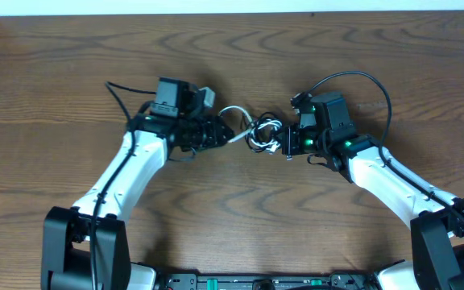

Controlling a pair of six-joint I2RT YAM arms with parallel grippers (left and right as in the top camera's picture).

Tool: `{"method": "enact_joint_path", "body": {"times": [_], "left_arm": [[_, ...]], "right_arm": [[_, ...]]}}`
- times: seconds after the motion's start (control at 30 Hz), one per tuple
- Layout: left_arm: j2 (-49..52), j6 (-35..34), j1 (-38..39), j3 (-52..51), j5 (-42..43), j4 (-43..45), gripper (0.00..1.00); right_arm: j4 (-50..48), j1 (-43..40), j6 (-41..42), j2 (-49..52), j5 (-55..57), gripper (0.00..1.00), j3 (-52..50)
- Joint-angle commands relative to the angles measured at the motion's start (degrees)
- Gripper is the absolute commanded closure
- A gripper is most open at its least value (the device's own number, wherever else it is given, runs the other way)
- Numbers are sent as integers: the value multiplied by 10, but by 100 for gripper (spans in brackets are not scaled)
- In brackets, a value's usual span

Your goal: Untangle cables

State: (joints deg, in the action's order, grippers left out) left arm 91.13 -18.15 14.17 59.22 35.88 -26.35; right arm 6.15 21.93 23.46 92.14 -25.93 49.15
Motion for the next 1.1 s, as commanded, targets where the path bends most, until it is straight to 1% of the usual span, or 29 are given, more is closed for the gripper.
{"method": "enact_joint_path", "body": {"times": [0.0, 0.13, 0.33, 0.43, 0.47, 0.5, 0.53, 0.57, 0.7, 0.77, 0.8, 0.87, 0.9, 1.0, 1.07], "left_arm": [[-4, 5, 26, 6, 12, 4, 59], [-4, 5, 59, 6, 12, 24, 59], [-4, 5, 91, 6, 5, 64, 59], [-4, 5, 98, 6, -12, 68, 60], [-4, 5, 98, 6, -18, 68, 66], [-4, 5, 98, 6, -21, 68, 76], [-4, 5, 98, 6, -21, 68, 81], [-4, 5, 97, 6, -21, 68, 92], [-4, 5, 96, 6, -23, 65, 92], [-4, 5, 96, 6, -31, 59, 93], [-4, 5, 96, 6, -38, 54, 93], [-4, 5, 96, 6, -59, 39, 92], [-4, 5, 96, 6, -70, 31, 92], [-4, 5, 96, 6, -99, 8, 93], [-4, 6, 96, 6, -103, 2, 93]], "right_arm": [[-4, -1, -8, 0, -62, 99, -1], [-4, -1, -8, 0, -65, 99, -1], [-9, -1, -8, 0, -123, 99, -1], [-8, -1, -8, 0, -135, 99, -1], [-8, -1, -8, 0, -135, 99, -1], [-8, -1, -8, 0, -134, 99, -1], [-8, -1, -8, 0, -129, 99, -1], [-5, -1, -8, 0, -115, 99, -1], [37, -1, -8, 0, 5, 99, -1], [70, -1, -8, 0, 89, 98, -1], [85, -1, -8, 0, 124, 95, -1], [117, -2, -8, 0, 201, 83, -1], [131, -2, -8, 0, 235, 80, -1], [169, -2, 5, 0, 346, 75, -1], [182, -2, 24, 0, 391, 70, -1]]}}
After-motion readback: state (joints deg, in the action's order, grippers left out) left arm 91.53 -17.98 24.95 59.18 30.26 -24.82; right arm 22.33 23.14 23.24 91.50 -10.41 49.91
